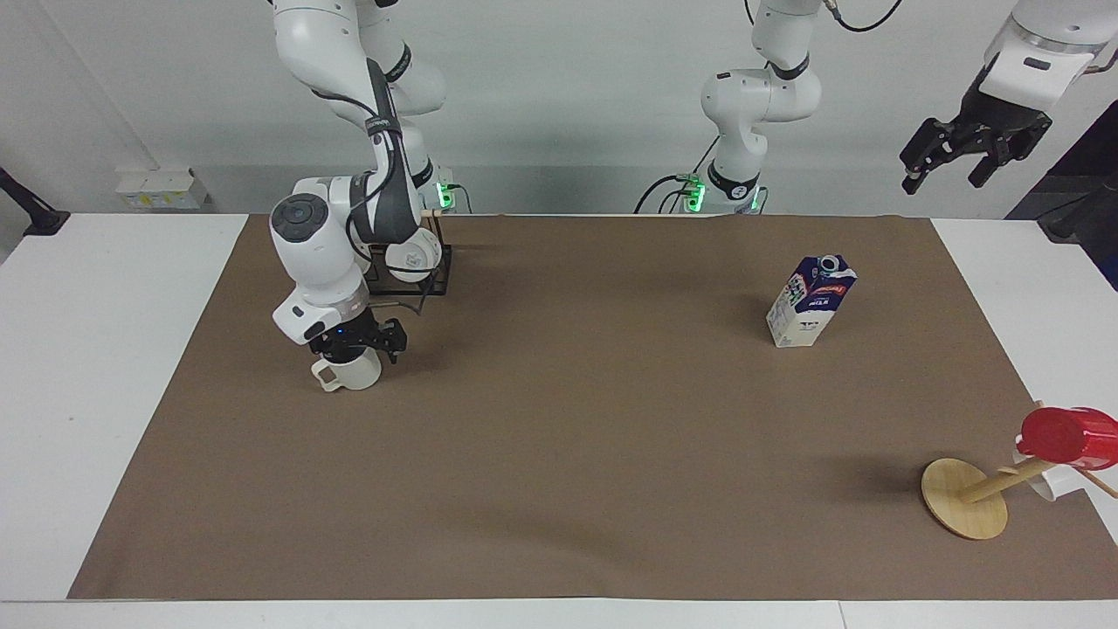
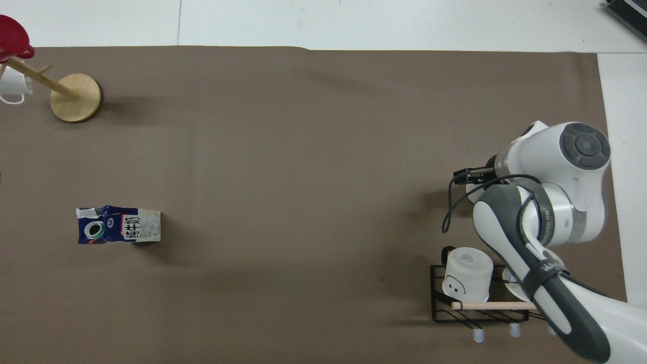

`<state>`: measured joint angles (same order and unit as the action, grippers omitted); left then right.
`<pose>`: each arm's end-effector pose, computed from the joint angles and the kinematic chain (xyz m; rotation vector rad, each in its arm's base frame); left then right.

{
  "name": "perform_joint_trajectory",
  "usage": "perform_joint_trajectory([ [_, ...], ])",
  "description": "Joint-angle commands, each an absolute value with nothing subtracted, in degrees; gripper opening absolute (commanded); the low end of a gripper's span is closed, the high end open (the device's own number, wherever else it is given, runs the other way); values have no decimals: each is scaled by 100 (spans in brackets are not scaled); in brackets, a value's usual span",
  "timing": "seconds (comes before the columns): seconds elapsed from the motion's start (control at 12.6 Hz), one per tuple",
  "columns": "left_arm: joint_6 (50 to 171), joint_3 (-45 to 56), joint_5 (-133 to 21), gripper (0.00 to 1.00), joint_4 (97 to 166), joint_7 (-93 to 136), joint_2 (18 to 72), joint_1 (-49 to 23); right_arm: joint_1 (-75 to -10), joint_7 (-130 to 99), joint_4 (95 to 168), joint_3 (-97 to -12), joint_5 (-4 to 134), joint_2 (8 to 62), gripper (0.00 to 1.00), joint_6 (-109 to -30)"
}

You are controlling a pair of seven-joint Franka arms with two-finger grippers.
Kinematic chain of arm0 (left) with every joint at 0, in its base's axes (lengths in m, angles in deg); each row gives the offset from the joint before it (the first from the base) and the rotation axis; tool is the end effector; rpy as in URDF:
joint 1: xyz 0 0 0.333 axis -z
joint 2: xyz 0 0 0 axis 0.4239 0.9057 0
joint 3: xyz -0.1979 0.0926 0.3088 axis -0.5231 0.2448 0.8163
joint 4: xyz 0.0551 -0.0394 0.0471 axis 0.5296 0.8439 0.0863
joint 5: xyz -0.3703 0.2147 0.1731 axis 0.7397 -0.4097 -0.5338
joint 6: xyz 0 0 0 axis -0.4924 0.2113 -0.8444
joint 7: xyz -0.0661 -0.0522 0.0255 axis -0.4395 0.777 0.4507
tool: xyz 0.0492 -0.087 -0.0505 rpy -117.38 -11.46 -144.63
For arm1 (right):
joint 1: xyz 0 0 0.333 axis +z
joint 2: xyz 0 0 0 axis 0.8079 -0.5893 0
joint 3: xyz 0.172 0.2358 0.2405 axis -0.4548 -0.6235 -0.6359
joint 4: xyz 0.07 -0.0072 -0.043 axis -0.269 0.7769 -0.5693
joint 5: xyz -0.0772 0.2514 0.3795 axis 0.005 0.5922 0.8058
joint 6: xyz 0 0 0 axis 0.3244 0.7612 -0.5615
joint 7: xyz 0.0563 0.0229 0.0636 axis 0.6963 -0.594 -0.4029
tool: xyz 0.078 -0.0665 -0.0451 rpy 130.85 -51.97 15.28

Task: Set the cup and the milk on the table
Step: 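Lift the grey mug with the right gripper and carry it toward center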

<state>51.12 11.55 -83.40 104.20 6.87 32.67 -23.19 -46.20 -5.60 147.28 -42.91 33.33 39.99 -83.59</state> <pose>0.5831 0.0170 0.7707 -3.1033 -0.0626 -0.0004 0.6412 0.0351 0.3521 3.1112 0.0627 0.0400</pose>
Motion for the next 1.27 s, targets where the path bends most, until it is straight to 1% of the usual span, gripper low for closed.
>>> perform_joint_trajectory([
  [0.0, 5053, 1132, -8379, 100, 10445, 670, 3203, -2359, -4651, -600, 14847, -4296, 3357, 4075, 86, -8474],
  [0.16, 5053, 1132, -8379, 100, 10445, 670, 3203, -2367, -4651, -601, 14855, -4296, 3357, 4075, 47, -8465],
  [0.32, 5053, 1132, -8379, 100, 10445, 670, 3203, -2367, -4668, -514, 14847, -4296, 3357, 4067, 0, -8457],
  [0.71, 5053, 1167, -8379, 100, 10445, 670, 3203, -2394, -4634, 12, 14584, -4296, 3365, 4005, 0, -8351],
  [0.95, 5018, 1158, -8379, 100, 10445, 661, 3194, -2376, -4589, 217, 14312, -4305, 3357, 4180, 0, -7992],
  [1.19, 5000, 1167, -8388, 100, 10445, 670, 3194, -2394, -4353, 426, 14170, -4340, 3357, 4461, 0, -7631],
])
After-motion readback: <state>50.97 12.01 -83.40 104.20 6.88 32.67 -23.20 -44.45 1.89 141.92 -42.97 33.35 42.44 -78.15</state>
